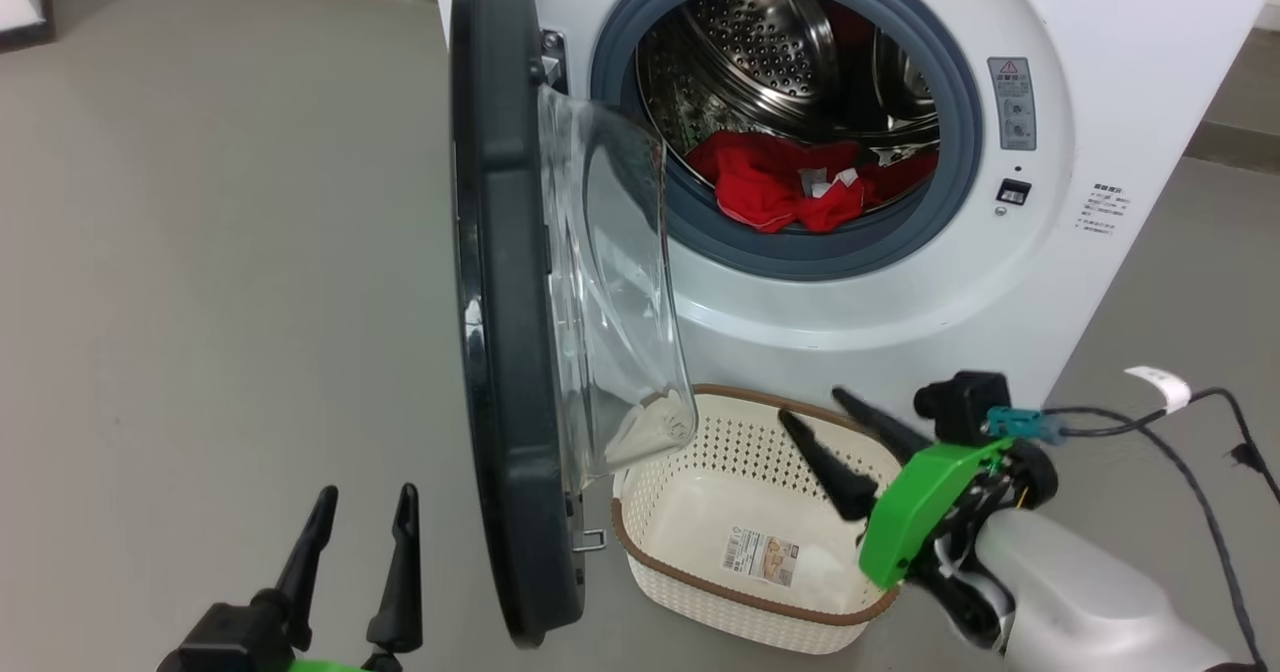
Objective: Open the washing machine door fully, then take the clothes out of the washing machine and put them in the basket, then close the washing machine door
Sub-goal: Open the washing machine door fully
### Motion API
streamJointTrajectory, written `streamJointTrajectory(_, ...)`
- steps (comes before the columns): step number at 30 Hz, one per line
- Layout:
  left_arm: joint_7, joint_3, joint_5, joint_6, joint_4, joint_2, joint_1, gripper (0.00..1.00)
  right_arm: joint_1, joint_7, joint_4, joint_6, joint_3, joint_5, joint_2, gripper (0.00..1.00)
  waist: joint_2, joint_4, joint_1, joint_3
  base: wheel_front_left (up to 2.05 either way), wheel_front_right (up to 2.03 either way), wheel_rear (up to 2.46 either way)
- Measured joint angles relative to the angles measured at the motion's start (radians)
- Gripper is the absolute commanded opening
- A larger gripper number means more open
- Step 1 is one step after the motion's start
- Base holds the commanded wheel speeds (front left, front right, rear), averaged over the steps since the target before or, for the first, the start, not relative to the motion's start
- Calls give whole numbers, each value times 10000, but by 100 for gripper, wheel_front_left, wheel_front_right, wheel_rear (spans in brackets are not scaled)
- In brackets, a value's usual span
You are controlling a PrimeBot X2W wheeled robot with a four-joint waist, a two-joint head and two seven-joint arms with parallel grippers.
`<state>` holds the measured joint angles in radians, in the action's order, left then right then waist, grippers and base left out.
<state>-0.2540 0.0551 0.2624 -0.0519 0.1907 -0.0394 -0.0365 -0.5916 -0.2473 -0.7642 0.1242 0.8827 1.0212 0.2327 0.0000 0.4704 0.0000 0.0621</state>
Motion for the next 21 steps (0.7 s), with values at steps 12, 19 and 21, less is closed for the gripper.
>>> streamJointTrajectory(12, 0, -58, -4, 29, 25, -4, 162, 100, 2596, -38, 2063, 0, -6165, -5699, -1404, 100, 0, -131, 0, 66, 0, 0, 0)
streamJointTrajectory(19, 0, -38, -4, 29, 19, -4, 162, 100, 3818, -52, 3705, 2, -7288, -7674, -1774, 100, 0, -139, 0, 54, 0, 0, 0)
streamJointTrajectory(21, 0, -40, -4, 27, 21, -4, 162, 100, 4093, -52, 3806, 2, -7390, -7862, -1774, 100, 0, -134, 0, 50, 0, 0, 0)
